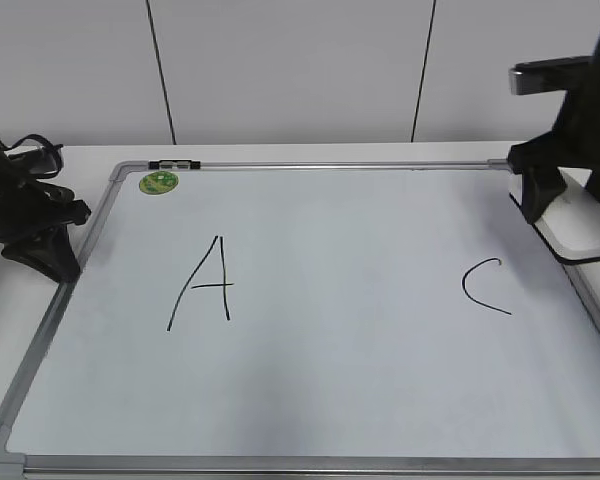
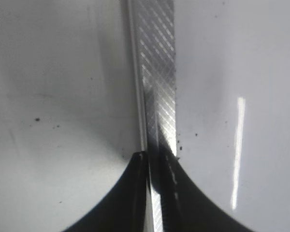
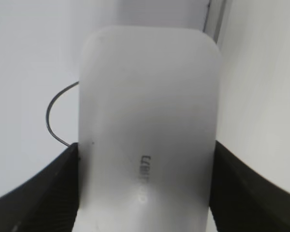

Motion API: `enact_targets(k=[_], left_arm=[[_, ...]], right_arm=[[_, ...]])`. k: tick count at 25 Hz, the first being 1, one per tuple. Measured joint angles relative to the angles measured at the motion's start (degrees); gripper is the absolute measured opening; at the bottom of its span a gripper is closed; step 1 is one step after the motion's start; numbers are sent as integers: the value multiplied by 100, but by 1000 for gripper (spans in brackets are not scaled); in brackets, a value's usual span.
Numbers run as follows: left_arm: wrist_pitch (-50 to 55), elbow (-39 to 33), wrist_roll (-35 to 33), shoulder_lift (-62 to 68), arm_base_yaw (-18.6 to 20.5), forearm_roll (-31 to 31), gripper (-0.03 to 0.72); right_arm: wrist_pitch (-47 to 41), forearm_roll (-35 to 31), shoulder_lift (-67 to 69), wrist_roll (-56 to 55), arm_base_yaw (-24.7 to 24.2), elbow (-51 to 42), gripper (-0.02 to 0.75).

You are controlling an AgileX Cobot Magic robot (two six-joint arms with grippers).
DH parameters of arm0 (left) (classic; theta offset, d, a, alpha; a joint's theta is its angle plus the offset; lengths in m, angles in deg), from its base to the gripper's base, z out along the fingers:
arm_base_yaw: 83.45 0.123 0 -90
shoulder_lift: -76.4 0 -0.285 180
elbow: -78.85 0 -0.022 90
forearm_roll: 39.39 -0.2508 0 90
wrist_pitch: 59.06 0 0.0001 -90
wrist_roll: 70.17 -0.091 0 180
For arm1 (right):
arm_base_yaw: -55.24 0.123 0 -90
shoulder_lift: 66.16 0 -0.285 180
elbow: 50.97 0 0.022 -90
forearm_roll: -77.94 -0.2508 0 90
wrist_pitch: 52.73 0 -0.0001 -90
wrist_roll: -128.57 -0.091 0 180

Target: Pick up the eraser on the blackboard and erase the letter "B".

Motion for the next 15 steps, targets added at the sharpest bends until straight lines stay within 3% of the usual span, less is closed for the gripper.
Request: enact_targets(k=[7, 15], left_arm=[[0, 0, 0, 0, 0, 11, 34], [0, 0, 0, 0, 0, 22, 35]], right_arm=[[882, -835, -213, 364, -747, -1074, 532], [1500, -1009, 152, 553, -794, -1114, 532]])
